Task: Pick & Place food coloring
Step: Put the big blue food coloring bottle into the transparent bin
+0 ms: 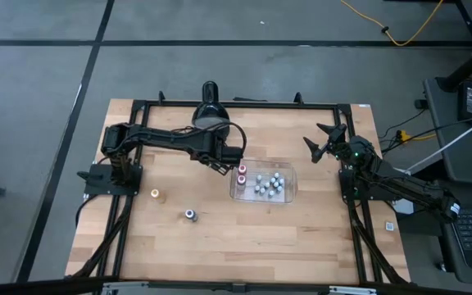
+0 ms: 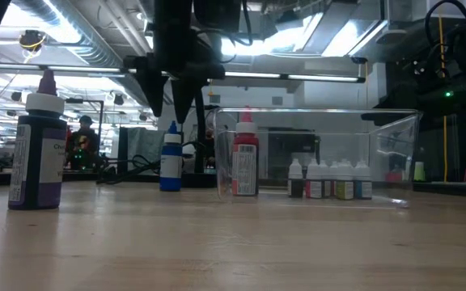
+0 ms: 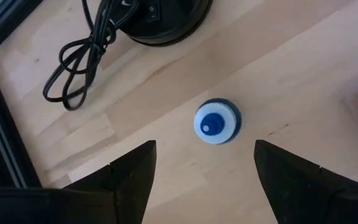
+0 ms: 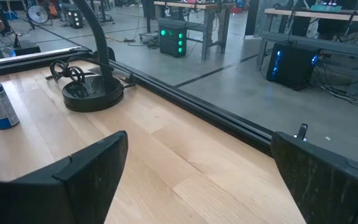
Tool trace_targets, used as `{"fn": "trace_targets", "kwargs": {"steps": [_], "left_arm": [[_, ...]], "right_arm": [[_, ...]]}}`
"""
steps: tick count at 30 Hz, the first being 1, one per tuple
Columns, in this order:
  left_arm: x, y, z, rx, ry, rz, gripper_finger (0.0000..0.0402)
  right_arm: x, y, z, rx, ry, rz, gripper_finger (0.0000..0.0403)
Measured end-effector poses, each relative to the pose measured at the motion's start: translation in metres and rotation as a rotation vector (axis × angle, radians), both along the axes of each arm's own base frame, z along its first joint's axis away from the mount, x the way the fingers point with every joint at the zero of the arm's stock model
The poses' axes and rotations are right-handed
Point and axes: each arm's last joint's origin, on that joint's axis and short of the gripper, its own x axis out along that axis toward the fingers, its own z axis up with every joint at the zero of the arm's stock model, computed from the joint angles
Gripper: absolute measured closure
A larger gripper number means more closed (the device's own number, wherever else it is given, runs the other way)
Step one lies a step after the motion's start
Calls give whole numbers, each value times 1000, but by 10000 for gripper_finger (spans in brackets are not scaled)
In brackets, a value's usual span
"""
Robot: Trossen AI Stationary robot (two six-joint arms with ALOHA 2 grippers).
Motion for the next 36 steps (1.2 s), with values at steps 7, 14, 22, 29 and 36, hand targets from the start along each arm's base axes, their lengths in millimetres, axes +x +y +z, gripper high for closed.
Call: {"fn": "trace_targets", "kwargs": {"steps": [7,14,22,29,36], "left_arm": [[0,2,0,39,-50,103,139],[7,-7,0,14,-121,90,139],[8,-25,0,7,-105,-10,139],[1,-37,1,31,48,-227,139],[-11,-56,19,-124,50,-452,139]], "right_arm": [[0,0,0,-1,1,0,8],[0,0,0,0,0,0,8],[0,0,0,-1,1,0,8],[0,0,0,0,0,0,8],[0,0,0,-1,1,0,8]]}}
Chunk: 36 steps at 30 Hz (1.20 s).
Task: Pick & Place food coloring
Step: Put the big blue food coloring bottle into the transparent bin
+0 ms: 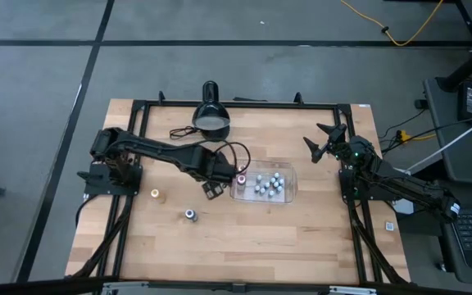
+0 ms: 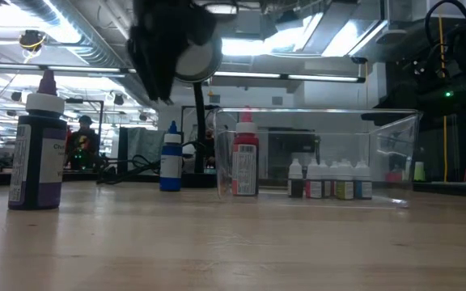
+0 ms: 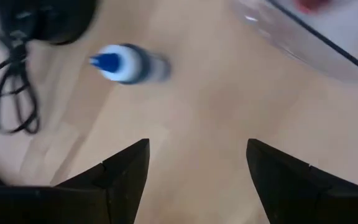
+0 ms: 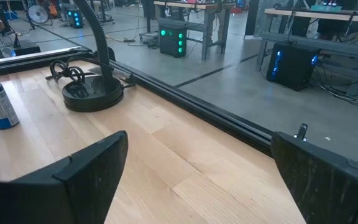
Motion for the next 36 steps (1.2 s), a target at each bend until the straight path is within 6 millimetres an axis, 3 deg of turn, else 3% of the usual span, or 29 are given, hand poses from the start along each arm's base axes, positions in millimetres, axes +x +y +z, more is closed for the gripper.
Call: {"fn": "trace_targets", "kwargs": {"steps": [5,12,16,20,25,36], "left_arm": [[-14,-13,12,-83,-11,-207,139],[-64,-25,-12,-140,-148,-274,139],[-77,-16,-18,-19,-132,-331,139],[-77,-4,-28,61,-105,-402,139],[-77,6,-43,81,-277,-364,139],[-108,14,-71,224,-565,-154,139]], "right_arm": [[0,0,0,0,0,0,8],[0,0,0,1,0,0,8],[0,0,0,0,-1,0,8],[0,0,0,1,-1,-1,8],[0,0,0,1,-1,0,8],[0,0,0,0,-1,0,8]]}}
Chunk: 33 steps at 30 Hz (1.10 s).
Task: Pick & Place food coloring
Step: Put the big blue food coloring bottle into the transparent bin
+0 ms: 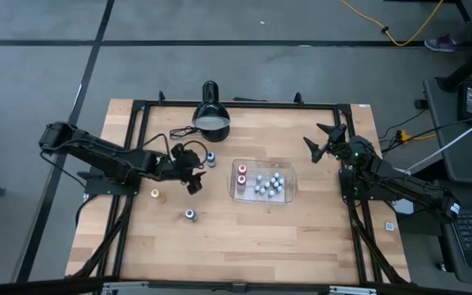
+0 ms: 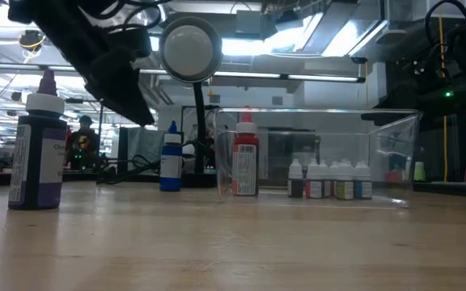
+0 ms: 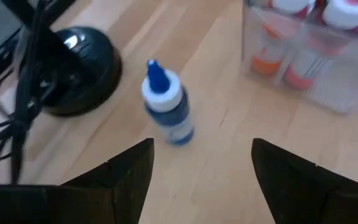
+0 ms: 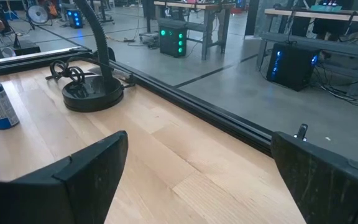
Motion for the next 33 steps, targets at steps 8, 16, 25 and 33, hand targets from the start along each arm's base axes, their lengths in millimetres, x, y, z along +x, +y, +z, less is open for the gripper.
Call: {"fn": "trace_targets", "kwargs": {"steps": [8,16,25,33], "left_arm": [[-5,12,-21,-8,-58,43,139],[-3,21,-21,9,-160,203,139],[1,25,-22,-37,-173,199,139],[12,31,-28,-45,-136,219,139]], "right_arm": [[0,0,0,1,-1,0,8],[0,0,0,0,0,0,8],[0,0,0,0,0,0,8],[0,0,0,0,0,0,8]]}}
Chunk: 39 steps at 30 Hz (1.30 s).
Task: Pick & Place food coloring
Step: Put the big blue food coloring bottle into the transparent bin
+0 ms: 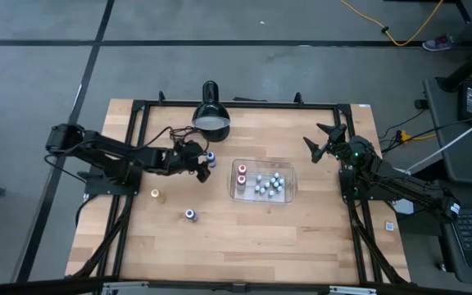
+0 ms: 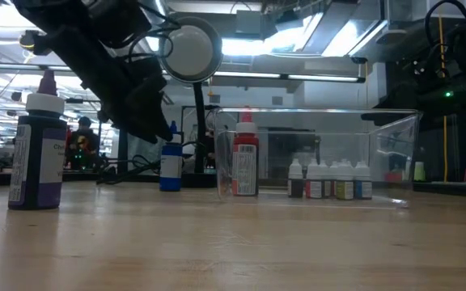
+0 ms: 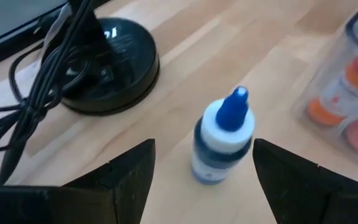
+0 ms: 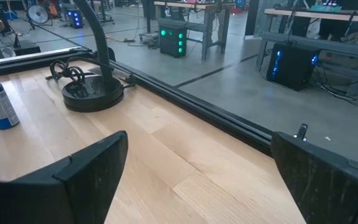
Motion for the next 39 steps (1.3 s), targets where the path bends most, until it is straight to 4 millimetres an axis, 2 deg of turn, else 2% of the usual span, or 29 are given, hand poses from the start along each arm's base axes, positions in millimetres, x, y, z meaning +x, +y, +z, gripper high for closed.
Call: {"fn": "trace_targets", "kwargs": {"steps": [7,19,30,39], "left_arm": [[11,3,2,27,-18,-14,139],[13,5,-3,4,-10,-8,145],[12,5,-3,1,-13,0,219],[13,3,-3,-14,-16,-21,299]], "right_arm": [[0,0,0,0,-1,0,8],[0,0,0,1,-1,0,8],[0,0,0,0,0,0,8],[0,0,0,0,0,0,8]]}}
